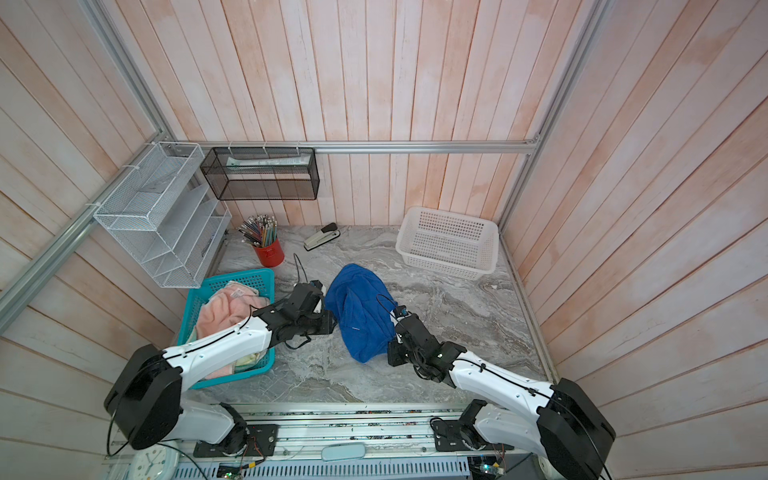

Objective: Fold and stack the towels

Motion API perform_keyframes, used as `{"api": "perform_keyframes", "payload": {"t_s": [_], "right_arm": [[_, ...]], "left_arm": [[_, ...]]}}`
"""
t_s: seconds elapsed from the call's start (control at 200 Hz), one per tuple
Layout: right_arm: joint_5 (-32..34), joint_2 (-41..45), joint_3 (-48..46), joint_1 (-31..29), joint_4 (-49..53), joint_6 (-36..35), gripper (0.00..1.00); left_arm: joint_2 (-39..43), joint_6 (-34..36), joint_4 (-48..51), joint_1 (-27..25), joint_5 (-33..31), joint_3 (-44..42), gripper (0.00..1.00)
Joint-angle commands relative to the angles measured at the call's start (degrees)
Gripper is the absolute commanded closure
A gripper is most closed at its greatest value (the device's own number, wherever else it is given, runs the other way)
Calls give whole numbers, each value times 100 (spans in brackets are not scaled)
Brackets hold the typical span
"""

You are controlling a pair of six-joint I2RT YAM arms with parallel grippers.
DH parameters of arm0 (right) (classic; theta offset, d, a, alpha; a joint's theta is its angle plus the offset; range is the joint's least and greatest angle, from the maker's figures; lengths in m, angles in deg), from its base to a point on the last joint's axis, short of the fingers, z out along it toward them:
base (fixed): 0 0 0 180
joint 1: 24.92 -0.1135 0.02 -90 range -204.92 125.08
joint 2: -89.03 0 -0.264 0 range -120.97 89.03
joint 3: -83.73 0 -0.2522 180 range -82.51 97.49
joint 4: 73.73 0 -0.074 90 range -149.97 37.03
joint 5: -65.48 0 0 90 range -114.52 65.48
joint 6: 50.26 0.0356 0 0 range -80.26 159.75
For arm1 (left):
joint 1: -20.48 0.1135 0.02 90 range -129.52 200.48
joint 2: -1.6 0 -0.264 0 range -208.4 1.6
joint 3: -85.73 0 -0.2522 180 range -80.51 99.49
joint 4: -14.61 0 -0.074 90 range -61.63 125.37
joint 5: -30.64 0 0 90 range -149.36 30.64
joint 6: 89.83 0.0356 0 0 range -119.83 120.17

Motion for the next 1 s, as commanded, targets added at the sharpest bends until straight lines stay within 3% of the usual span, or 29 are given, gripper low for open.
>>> {"api": "perform_keyframes", "payload": {"t_s": [0.0,0.205,0.535,0.62,0.755,0.995], "right_arm": [[134,-84,-40,-36,-75,74,100],[75,-359,-131,-37,-207,152,100],[55,-363,-291,-39,-249,110,100],[74,-348,-291,-31,-206,100,100],[85,-240,-261,-39,-40,195,100],[450,301,214,-20,705,177,100]], "left_arm": [[-657,44,388,-432,103,739,54],[-2089,-184,1103,-1117,-570,1827,53],[-2919,-31,1106,-1134,-796,2081,52],[-2747,-46,1089,-1129,-857,1930,65],[-2053,-148,1065,-1031,-964,1663,100],[-425,-101,1213,-658,-1242,1538,100]]}}
